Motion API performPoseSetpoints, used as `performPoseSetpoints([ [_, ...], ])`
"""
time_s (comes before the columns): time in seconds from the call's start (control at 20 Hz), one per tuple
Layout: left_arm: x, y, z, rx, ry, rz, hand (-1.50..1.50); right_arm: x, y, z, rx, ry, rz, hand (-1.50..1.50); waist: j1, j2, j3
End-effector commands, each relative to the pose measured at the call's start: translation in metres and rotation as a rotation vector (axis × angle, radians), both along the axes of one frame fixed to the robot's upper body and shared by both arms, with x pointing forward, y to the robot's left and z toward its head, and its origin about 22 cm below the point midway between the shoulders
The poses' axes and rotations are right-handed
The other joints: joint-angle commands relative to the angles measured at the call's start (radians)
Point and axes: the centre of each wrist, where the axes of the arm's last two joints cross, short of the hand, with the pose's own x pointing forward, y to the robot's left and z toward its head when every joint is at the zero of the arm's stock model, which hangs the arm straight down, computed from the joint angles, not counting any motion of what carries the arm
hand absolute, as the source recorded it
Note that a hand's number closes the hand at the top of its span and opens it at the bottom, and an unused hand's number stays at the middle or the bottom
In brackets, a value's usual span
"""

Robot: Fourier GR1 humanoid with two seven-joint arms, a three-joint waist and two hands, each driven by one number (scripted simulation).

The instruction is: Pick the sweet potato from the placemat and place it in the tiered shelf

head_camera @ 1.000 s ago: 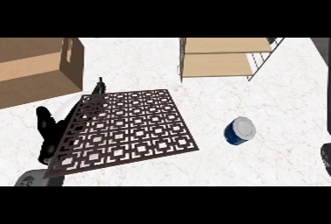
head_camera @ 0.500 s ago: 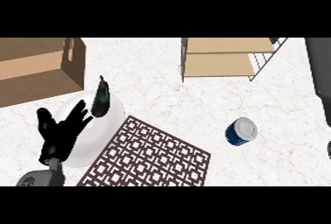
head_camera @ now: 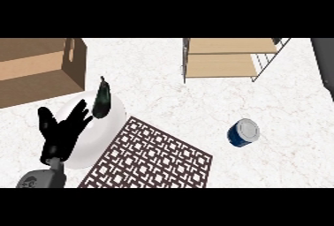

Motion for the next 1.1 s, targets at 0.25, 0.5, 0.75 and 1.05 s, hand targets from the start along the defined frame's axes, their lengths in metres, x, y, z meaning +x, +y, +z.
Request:
performPoseSetpoints([
  [0.25,-0.013,-0.002,-0.008,-0.006,0.045,0.014,0.0,0.006,0.003,0.001,0.003,-0.001,0.049,1.5,-0.002,-0.001,-0.003],
  [0.5,-0.004,0.007,-0.003,0.009,0.044,0.028,0.0,0.008,-0.008,0.005,0.09,0.0,0.0,1.5,-0.002,0.002,-0.003],
  [0.75,-0.01,0.011,-0.01,0.01,0.04,-0.017,0.0,0.009,-0.004,0.002,0.29,-0.038,-0.057,-1.5,-0.003,0.001,-0.003],
  [1.05,-0.001,0.003,0.0,0.026,0.015,0.01,0.0,0.007,-0.025,0.019,0.526,-0.081,-0.017,-1.5,0.002,0.004,-0.003],
])
